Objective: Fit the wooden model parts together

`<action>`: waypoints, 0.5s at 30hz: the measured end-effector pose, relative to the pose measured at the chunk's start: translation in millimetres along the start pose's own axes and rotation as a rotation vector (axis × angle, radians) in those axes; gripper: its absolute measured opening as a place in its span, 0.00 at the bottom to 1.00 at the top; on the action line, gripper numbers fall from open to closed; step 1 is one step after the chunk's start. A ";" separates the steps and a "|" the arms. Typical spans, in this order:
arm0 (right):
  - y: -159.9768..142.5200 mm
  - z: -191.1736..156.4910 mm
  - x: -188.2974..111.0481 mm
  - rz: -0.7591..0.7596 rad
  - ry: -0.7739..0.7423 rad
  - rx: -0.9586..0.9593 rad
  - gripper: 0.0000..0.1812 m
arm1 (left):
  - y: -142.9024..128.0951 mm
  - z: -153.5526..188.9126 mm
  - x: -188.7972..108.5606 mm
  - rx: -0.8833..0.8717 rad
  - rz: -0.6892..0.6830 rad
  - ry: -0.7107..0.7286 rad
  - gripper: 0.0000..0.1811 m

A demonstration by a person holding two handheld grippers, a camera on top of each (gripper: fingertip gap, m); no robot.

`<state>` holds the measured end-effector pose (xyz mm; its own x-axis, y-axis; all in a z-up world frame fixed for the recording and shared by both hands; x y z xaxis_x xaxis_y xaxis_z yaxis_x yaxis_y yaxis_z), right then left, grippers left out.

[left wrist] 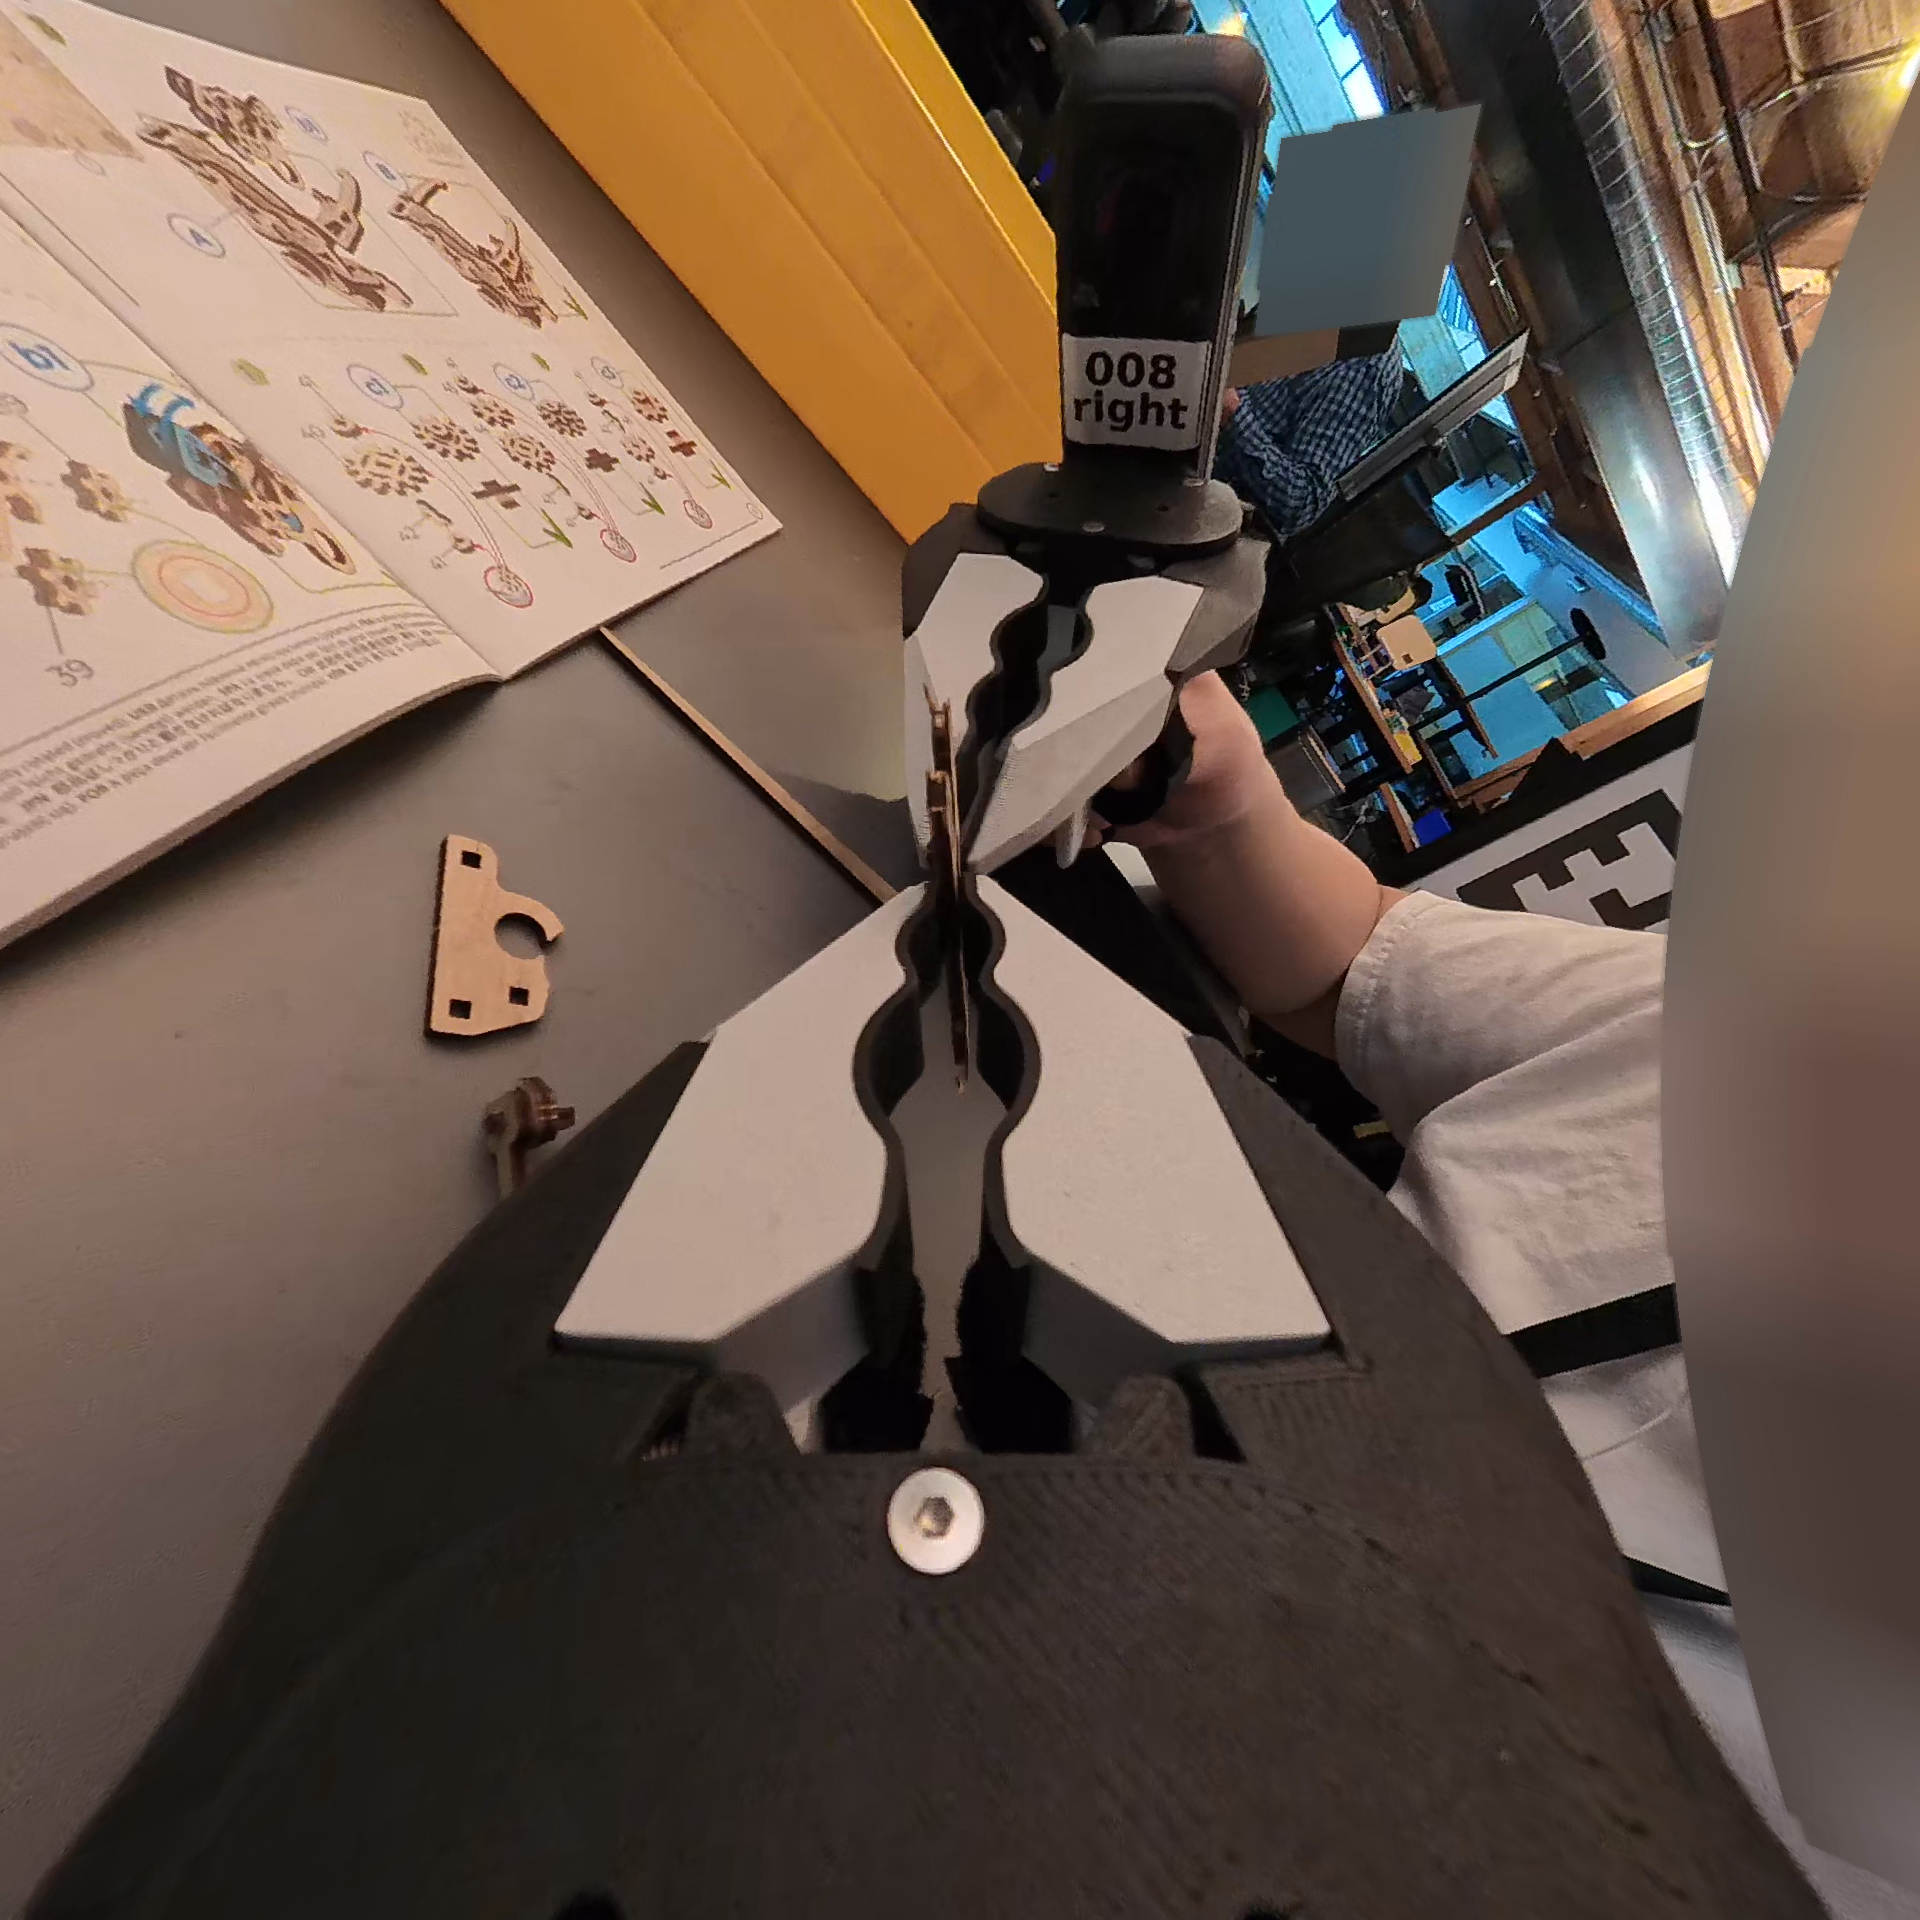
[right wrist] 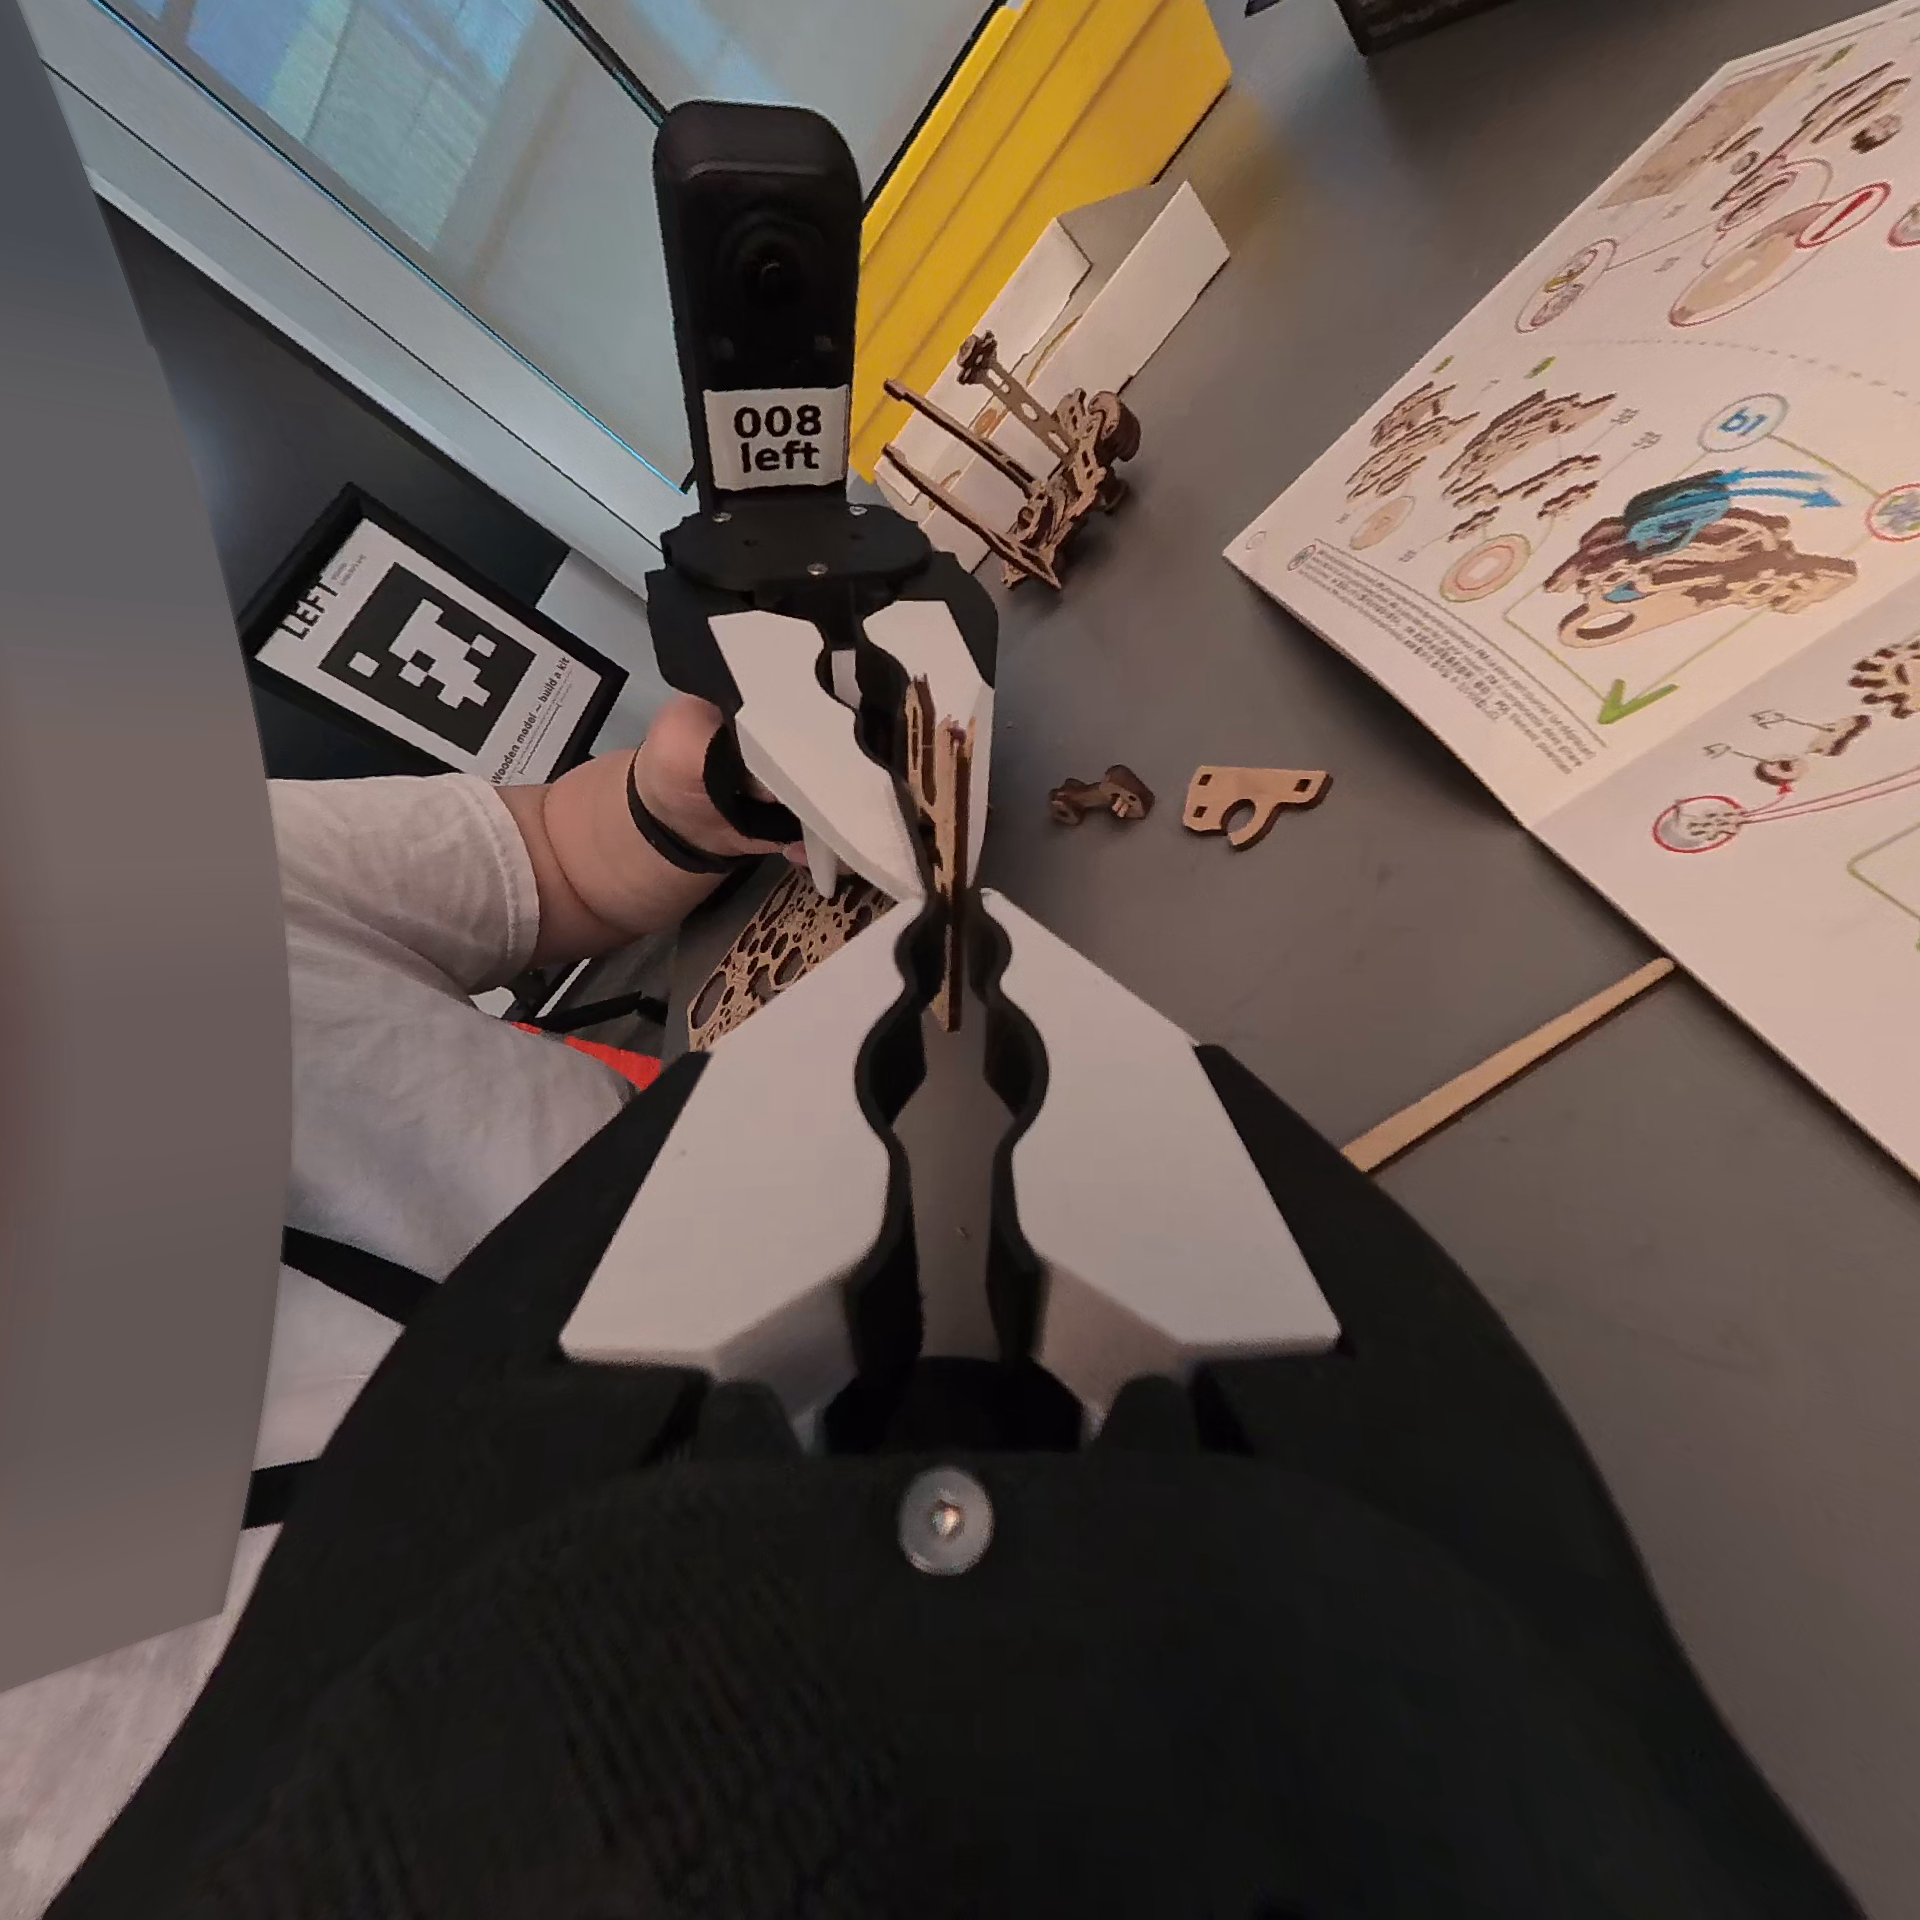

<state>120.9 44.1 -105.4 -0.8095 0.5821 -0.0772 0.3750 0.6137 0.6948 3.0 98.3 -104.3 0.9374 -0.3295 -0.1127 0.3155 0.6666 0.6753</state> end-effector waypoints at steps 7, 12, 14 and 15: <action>-3.2 1.7 1.9 -0.017 -0.097 -0.025 0.01 | -3.1 0.8 1.6 0.059 -0.006 0.098 0.00; -7.1 2.8 3.7 -0.035 -0.192 -0.082 0.00 | -7.6 0.4 4.6 0.147 -0.024 0.187 0.00; -8.3 3.6 4.8 -0.045 -0.225 -0.107 0.01 | -9.2 -2.3 5.1 0.132 -0.024 0.199 0.00; -8.9 4.3 5.4 -0.052 -0.237 -0.120 0.01 | -9.7 -3.4 5.4 0.134 -0.030 0.204 0.00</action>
<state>115.1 44.0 -115.1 -0.6923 0.6690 -0.2705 0.2681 0.5865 0.7643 5.5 92.3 -114.0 0.9427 -0.1964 -0.2697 0.3337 0.5592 0.7589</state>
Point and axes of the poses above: each gripper's, where its closed fingertips meet, x out along the fingers, y out of its top, z = x × y across the jaws, the point moved 7 cm from there along -x, back along the fingers, and after that the axes turned 10 degrees about z, right-handed, at the moved point
